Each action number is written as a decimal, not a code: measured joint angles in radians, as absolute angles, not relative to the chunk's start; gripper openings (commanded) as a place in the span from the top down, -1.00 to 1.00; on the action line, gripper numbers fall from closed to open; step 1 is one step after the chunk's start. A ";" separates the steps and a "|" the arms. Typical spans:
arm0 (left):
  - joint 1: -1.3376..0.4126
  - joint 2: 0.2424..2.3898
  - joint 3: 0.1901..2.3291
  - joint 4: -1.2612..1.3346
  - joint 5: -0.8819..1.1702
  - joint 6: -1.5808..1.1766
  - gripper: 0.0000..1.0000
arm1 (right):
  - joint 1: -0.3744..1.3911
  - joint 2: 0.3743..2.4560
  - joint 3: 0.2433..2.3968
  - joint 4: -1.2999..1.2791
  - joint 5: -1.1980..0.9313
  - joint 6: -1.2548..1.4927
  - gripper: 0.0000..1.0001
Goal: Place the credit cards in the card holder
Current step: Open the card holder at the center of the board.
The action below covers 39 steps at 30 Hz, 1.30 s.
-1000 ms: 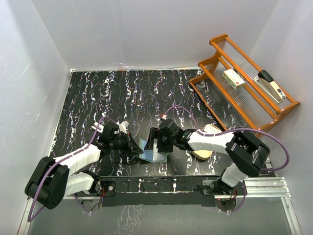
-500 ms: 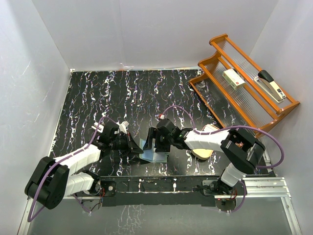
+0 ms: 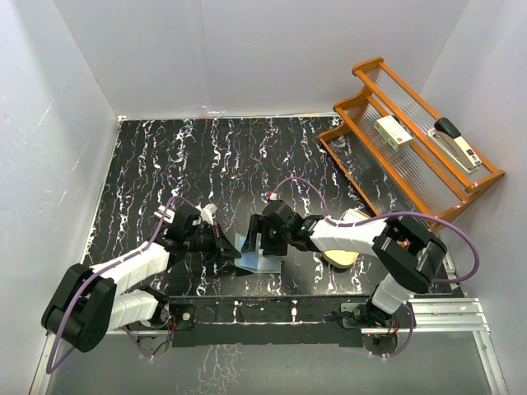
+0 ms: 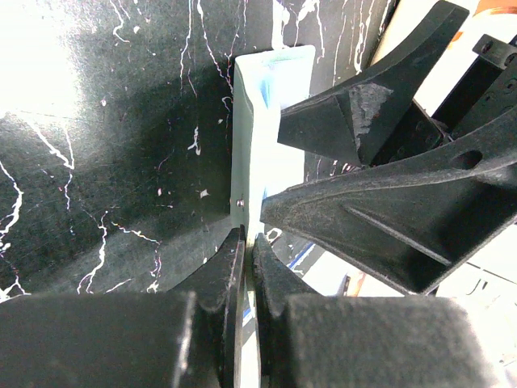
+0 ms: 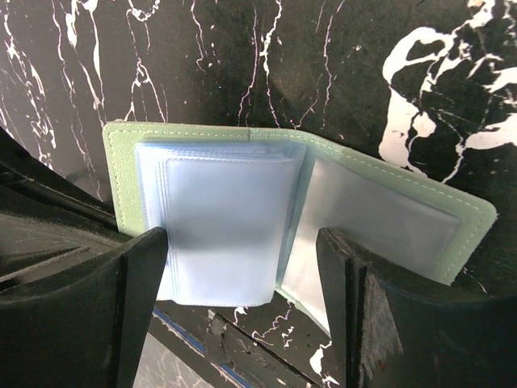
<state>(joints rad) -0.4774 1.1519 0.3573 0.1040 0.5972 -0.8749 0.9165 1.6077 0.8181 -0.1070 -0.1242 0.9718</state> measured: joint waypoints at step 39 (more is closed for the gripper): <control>-0.480 1.142 0.359 0.063 0.563 -0.867 0.21 | 0.917 1.471 0.972 -0.548 0.120 0.760 0.25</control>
<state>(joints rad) -0.4801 1.1416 0.3588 0.0628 0.5632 -0.8665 0.9169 1.4708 0.9722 -0.5484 0.1200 0.7597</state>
